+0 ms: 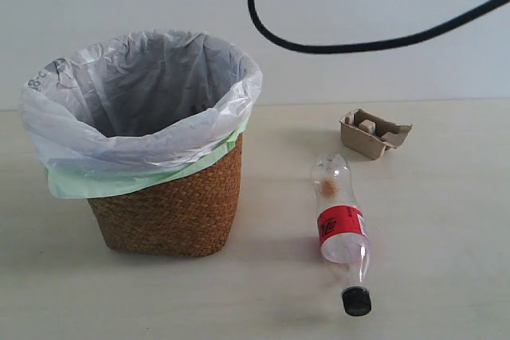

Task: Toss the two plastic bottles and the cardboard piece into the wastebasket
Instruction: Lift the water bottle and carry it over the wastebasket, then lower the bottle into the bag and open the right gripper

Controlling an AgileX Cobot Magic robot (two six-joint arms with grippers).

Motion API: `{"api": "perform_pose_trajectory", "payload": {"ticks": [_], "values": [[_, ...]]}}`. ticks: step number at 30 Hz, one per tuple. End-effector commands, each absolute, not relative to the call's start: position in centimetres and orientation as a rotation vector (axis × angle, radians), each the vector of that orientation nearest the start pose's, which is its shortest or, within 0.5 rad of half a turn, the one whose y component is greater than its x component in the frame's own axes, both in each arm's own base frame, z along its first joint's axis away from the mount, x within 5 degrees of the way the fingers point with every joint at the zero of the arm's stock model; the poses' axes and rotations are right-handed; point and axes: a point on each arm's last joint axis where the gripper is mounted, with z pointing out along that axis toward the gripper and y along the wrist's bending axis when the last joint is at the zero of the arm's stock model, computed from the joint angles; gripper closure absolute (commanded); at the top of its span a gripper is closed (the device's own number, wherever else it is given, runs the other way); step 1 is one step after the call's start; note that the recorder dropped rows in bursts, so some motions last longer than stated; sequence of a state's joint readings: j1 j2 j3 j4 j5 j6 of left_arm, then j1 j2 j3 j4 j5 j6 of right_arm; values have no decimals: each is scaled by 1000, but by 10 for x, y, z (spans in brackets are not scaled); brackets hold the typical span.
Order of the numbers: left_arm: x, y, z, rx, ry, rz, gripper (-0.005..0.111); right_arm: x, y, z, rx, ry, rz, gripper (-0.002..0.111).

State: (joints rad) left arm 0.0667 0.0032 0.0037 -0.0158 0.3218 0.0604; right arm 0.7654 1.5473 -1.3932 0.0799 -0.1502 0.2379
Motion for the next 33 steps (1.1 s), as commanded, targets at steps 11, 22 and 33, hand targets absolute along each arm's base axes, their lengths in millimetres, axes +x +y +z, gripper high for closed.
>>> {"api": "perform_pose_trajectory", "payload": {"ticks": [11,22,33], "values": [[54,3,185,-18,1791,63,-1,306,201,410,-868,1450,70,108],[54,3,185,-18,1791,63,-1,285,236,409,-320,1716,801,78],[54,3,185,-18,1791,63,-1,288,235,419,-424,1706,740,3]]}}
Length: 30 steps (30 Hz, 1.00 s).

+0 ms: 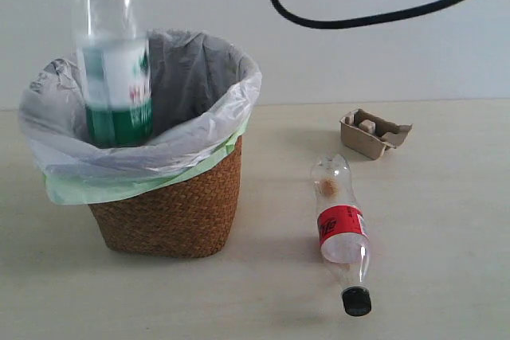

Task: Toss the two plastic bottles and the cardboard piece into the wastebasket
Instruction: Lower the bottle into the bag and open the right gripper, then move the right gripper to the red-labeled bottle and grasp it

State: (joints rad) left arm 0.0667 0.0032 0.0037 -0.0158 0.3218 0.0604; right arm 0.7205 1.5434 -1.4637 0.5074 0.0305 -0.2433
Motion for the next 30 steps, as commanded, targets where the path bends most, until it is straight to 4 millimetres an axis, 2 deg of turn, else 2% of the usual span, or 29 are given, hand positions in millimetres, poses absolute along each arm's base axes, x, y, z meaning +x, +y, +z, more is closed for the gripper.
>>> {"api": "perform_pose_trajectory", "payload": {"ticks": [1,7,11,18,23,26,30], "values": [[54,3,185,-18,1791,63,-1,290,233,415,-444,1743,733,3],[54,3,185,-18,1791,63,-1,287,227,396,-616,1917,639,3],[54,3,185,-18,1791,63,-1,287,219,385,-725,2001,470,3],[54,3,185,-18,1791,63,-1,284,195,359,-651,2316,195,3],[54,3,185,-18,1791,63,-1,283,175,324,-555,2570,-111,3],[54,3,185,-18,1791,63,-1,287,176,300,-571,2658,-185,3],[54,3,185,-18,1791,63,-1,304,176,270,-533,2738,-193,3]]}}
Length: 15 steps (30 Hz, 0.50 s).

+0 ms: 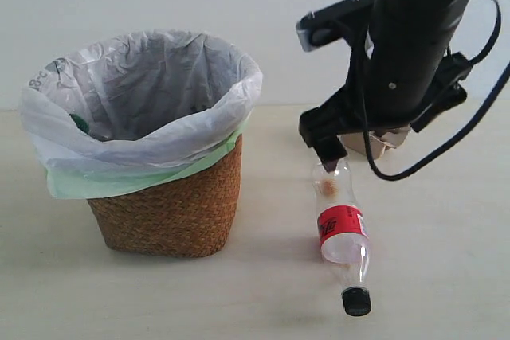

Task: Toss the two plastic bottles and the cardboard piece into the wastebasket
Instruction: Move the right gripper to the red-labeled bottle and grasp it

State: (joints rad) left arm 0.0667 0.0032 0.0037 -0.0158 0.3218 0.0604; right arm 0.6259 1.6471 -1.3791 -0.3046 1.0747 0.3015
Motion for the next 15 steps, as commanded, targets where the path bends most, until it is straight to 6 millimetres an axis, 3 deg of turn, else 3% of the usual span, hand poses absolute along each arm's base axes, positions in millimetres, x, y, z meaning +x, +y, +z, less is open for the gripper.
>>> {"api": "perform_pose_trajectory", "payload": {"ticks": [1,5,9,15], "values": [[54,3,185,-18,1791,63,-1,310,175,260,-514,2771,-185,3],[54,3,185,-18,1791,63,-1,328,169,231,-453,2851,-112,3],[54,3,185,-18,1791,63,-1,338,178,208,-457,2871,41,3],[54,3,185,-18,1791,63,-1,348,185,172,-463,2911,41,3]]}}
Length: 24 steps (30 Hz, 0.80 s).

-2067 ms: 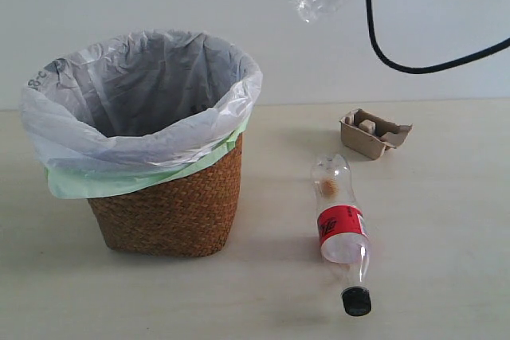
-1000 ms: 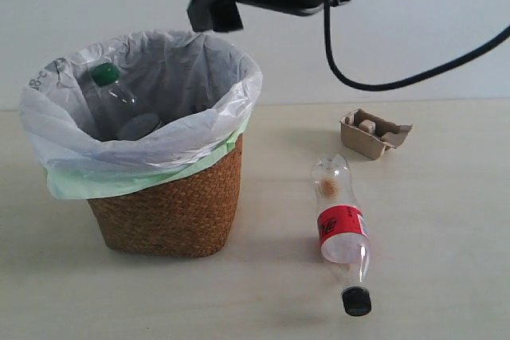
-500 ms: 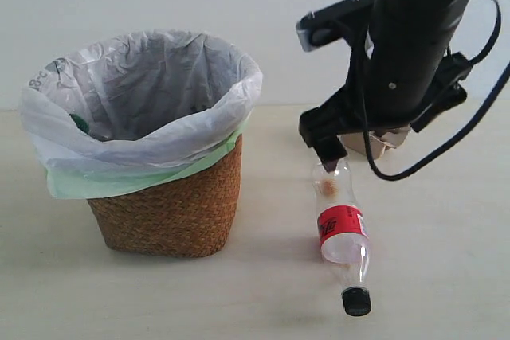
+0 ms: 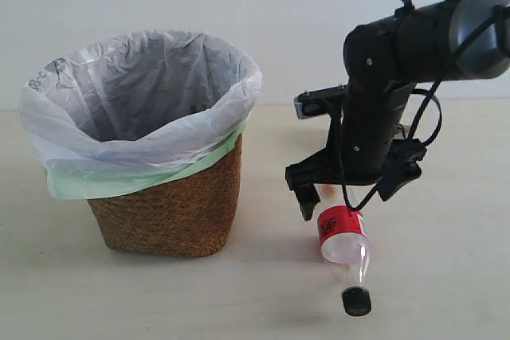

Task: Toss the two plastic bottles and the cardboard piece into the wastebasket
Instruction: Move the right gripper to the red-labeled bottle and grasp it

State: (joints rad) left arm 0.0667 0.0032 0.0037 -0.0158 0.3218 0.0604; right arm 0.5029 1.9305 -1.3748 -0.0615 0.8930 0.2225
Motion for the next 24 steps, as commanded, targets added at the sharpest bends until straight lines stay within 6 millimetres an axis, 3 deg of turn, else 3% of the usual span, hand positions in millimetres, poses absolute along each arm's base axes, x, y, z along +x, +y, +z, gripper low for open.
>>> {"api": "perform_pose_trajectory", "payload": {"ticks": [1,11,14,16,18,22,24], "values": [[54,3,185,-18,1791,63,-1,349,185,168,-464,2912,41,3],[54,3,185,-18,1791,63,-1,365,194,150,-394,2799,107,3],[54,3,185,-18,1791,63,-1,364,192,146,-418,2819,70,9],[54,3,185,-18,1791,63,-1,364,190,143,-440,2837,27,22],[54,3,185,-18,1791,63,-1,363,189,141,-449,2848,10,43],[54,3,185,-18,1791,63,-1,362,188,142,-456,2856,4,106],[54,3,185,-18,1791,63,-1,362,188,143,-466,2870,-12,107]]}}
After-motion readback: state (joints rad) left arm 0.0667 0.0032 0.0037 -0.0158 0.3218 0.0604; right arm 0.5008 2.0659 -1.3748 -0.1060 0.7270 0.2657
